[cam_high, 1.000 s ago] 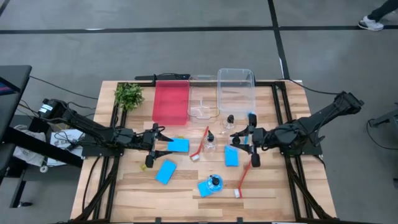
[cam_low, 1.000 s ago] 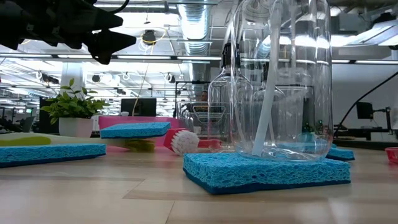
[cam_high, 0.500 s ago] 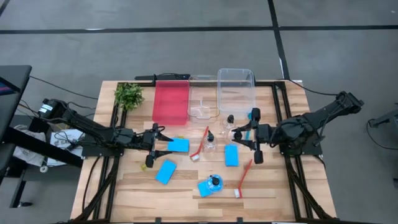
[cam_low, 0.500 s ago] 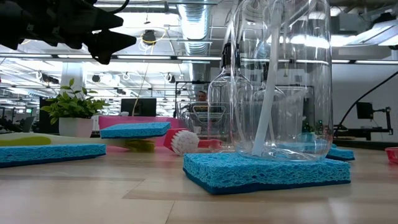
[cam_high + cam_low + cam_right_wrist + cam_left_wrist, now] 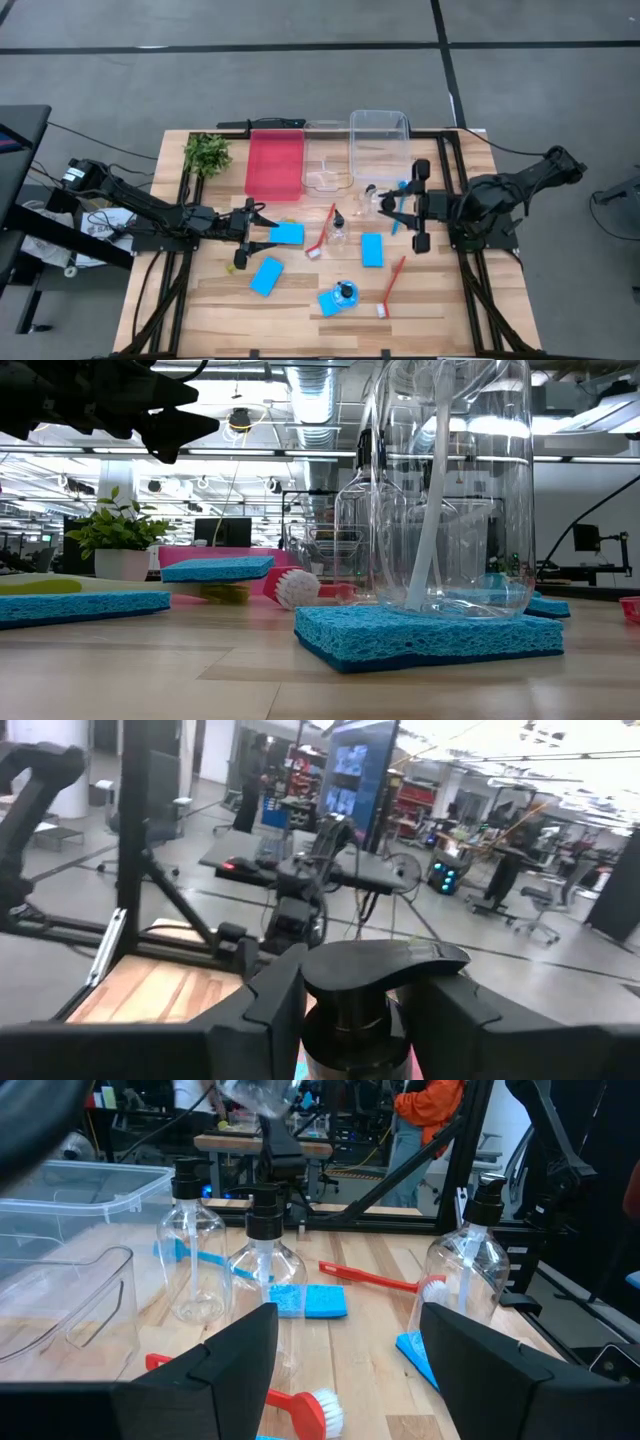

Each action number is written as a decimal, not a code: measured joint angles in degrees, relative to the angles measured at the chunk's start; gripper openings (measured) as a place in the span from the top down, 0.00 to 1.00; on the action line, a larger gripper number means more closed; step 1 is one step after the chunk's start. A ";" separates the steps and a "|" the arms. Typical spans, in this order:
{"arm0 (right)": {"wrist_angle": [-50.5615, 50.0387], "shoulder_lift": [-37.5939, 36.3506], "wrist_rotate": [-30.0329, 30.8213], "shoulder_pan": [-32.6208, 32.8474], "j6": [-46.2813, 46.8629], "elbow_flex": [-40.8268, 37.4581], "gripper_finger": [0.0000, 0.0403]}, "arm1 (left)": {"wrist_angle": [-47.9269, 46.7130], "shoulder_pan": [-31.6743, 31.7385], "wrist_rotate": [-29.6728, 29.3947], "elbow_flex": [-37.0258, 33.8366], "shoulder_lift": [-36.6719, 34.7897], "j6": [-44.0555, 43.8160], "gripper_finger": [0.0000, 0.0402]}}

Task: Pick & Place Kitchen Sink Supplies
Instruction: Put the middle right soap dispenser into the right transparent bin

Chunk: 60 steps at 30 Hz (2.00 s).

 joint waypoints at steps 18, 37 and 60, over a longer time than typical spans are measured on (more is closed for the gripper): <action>0.19 0.00 0.01 -19.52 -4.82 4.26 0.63 | 0.00 0.00 0.00 -0.01 0.00 0.00 0.38; 7.14 10.53 -5.26 -47.30 4.44 4.26 0.58 | 0.01 0.70 0.02 -0.01 0.00 -0.02 0.38; 8.02 32.88 -6.26 -58.60 10.97 4.26 0.60 | -0.09 0.70 0.04 -0.01 0.00 0.00 0.38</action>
